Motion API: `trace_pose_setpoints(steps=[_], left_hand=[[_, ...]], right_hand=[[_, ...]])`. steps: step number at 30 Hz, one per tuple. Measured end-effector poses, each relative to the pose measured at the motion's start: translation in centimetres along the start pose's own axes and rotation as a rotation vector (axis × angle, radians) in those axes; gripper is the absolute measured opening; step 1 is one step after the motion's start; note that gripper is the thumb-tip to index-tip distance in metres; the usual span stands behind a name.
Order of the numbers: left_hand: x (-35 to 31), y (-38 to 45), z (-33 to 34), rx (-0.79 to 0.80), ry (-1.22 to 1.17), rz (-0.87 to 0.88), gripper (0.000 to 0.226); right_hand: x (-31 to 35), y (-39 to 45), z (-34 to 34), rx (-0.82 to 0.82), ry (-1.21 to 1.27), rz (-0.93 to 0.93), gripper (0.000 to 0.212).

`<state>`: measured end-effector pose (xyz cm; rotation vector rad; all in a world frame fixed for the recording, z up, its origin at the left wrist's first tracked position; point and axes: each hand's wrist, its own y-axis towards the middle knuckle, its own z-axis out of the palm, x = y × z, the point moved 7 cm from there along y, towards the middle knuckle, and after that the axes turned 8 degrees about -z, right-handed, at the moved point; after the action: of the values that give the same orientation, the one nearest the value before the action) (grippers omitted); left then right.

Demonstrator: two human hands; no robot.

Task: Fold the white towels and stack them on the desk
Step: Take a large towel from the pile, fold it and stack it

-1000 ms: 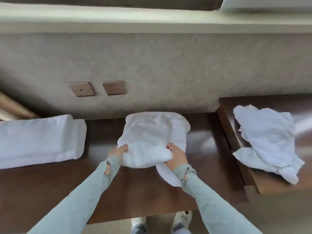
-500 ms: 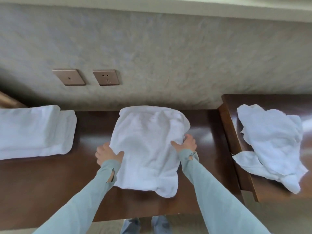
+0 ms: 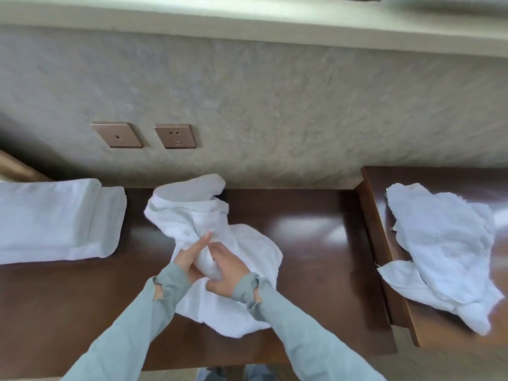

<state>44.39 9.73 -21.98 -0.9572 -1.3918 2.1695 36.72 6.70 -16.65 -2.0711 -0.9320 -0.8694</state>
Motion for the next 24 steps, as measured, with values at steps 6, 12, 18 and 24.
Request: trace_pose_setpoints(steps=[6, 12, 18, 24], left_hand=[[1.6, 0.0, -5.7, -0.421, -0.123, -0.09, 0.056], [1.0, -1.4, -4.0, -0.352, -0.124, 0.004, 0.048], [-1.0, -3.2, 0.4, 0.005, 0.131, 0.15, 0.053], [-1.6, -3.4, 2.3, 0.211, 0.263, 0.073, 0.088]], right_hand=[[-3.2, -0.8, -1.2, -0.194, 0.321, 0.178, 0.04], [-3.9, -0.7, -1.2, -0.006, 0.105, 0.25, 0.106], [-5.2, -0.4, -0.2, -0.191, 0.108, 0.311, 0.082], [-4.2, -1.5, -2.5, -0.243, 0.198, 0.253, 0.054]])
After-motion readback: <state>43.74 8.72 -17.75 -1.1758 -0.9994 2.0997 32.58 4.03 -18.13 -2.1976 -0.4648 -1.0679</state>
